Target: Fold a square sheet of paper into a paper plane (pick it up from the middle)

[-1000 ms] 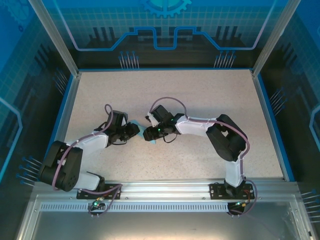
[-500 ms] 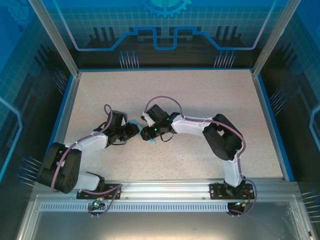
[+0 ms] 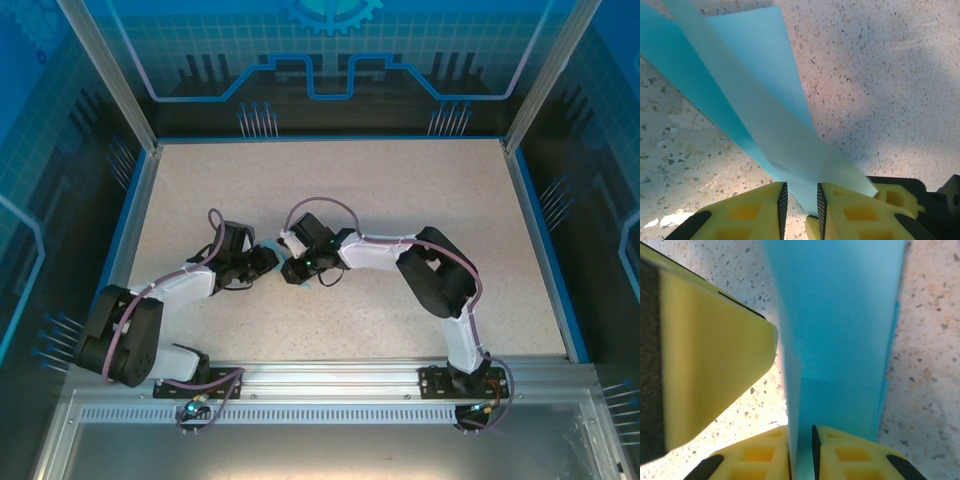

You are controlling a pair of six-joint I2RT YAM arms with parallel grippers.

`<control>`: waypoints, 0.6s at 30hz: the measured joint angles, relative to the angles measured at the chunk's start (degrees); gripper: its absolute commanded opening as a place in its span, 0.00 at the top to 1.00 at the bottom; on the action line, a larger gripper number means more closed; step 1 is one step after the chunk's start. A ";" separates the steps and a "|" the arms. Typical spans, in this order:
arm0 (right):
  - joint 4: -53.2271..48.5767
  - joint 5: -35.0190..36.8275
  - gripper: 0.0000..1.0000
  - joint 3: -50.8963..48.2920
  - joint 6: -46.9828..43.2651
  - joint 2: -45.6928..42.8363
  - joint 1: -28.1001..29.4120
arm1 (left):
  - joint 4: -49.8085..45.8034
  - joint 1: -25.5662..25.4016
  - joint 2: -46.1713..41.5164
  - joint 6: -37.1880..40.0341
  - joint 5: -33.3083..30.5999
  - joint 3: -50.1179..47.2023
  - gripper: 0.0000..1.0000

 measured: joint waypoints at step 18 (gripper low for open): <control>12.92 -17.84 0.99 -2.80 11.13 3.30 -5.33 | -0.02 0.00 0.00 0.09 0.00 0.00 0.77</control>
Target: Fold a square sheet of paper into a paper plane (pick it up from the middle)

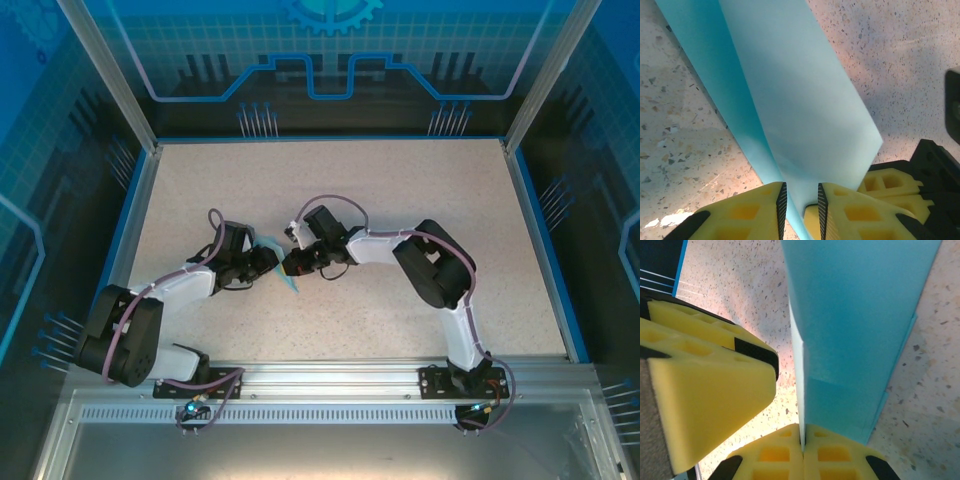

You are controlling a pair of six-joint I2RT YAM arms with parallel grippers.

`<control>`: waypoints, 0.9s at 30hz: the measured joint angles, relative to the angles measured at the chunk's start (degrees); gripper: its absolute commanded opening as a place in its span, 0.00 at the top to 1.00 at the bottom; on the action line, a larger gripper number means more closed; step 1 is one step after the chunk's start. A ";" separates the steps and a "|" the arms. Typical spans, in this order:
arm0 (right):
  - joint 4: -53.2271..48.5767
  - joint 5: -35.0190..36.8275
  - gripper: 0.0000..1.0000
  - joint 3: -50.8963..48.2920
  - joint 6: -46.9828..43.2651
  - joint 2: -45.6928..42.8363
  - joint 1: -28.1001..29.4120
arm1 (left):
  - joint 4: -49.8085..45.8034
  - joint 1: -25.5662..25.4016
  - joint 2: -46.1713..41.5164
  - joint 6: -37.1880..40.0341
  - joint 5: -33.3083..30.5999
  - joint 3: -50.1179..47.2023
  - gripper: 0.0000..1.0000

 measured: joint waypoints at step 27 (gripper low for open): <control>7.61 -10.19 1.00 0.42 10.99 6.05 -2.40 | 0.39 0.00 5.03 0.55 -0.63 0.37 0.84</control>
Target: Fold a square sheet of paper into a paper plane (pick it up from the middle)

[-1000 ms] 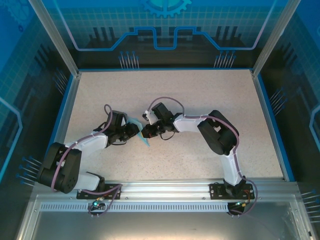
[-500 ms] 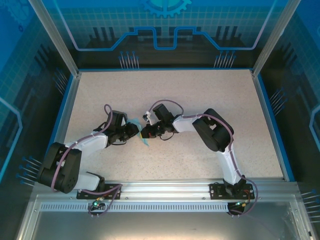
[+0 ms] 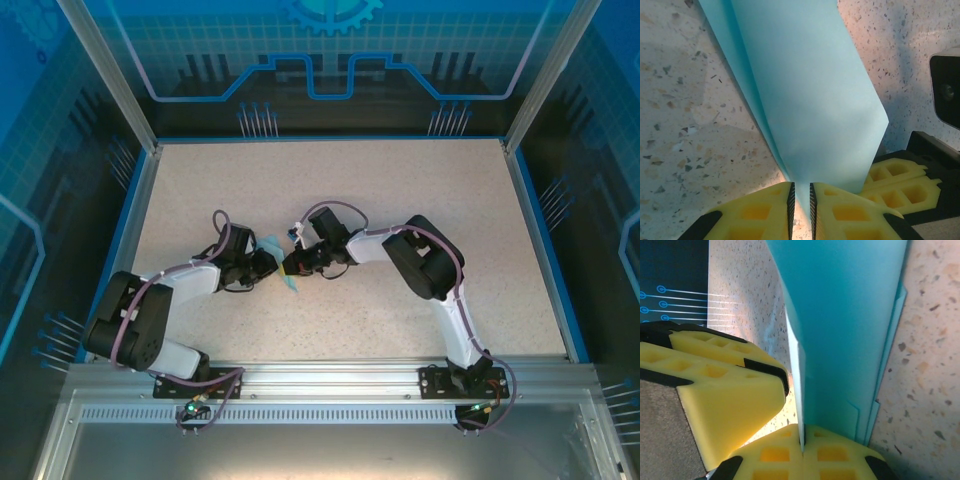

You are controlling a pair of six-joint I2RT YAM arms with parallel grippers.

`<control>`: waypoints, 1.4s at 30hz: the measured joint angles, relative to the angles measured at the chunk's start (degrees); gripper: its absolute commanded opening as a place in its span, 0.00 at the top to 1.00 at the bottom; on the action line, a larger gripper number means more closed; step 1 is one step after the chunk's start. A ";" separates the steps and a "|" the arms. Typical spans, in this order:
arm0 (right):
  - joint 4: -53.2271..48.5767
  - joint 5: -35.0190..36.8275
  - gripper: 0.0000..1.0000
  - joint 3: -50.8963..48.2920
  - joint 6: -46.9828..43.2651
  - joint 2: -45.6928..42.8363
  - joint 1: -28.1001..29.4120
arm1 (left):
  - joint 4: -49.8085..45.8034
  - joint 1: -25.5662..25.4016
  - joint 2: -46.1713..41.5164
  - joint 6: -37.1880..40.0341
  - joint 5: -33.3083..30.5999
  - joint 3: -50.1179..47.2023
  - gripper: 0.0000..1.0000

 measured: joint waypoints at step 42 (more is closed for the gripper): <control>-10.49 -0.57 0.87 5.70 1.01 1.31 -0.42 | 2.78 0.22 5.31 -0.24 0.07 1.81 0.94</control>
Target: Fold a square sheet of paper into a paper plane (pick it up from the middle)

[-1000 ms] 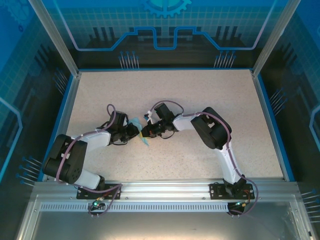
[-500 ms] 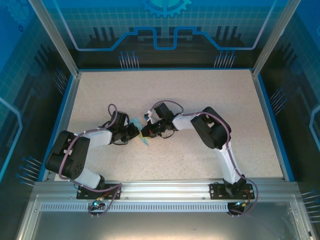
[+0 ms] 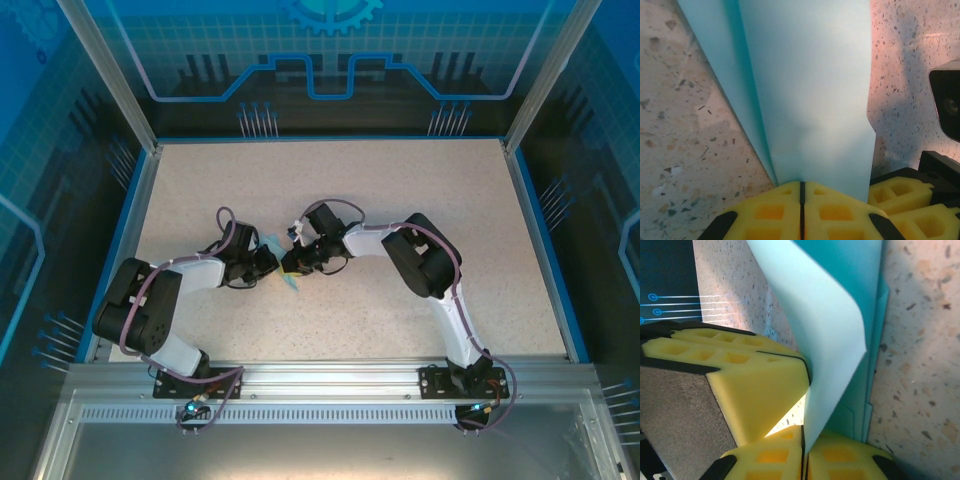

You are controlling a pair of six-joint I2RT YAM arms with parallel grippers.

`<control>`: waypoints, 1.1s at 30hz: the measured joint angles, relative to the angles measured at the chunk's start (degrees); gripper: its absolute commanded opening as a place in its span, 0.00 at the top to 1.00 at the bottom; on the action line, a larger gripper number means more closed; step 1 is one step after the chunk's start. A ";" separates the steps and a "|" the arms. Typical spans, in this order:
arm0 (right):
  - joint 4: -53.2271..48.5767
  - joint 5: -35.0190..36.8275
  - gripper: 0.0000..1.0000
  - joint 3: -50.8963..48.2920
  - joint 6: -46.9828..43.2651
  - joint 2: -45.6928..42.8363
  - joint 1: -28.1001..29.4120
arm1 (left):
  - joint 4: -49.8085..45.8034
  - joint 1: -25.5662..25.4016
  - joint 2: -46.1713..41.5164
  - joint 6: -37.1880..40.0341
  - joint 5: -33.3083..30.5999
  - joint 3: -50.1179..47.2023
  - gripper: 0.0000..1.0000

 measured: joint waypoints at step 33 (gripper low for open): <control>-13.73 8.61 0.94 0.96 -13.38 -4.68 1.55 | 0.02 0.00 2.12 -3.43 0.00 1.79 0.94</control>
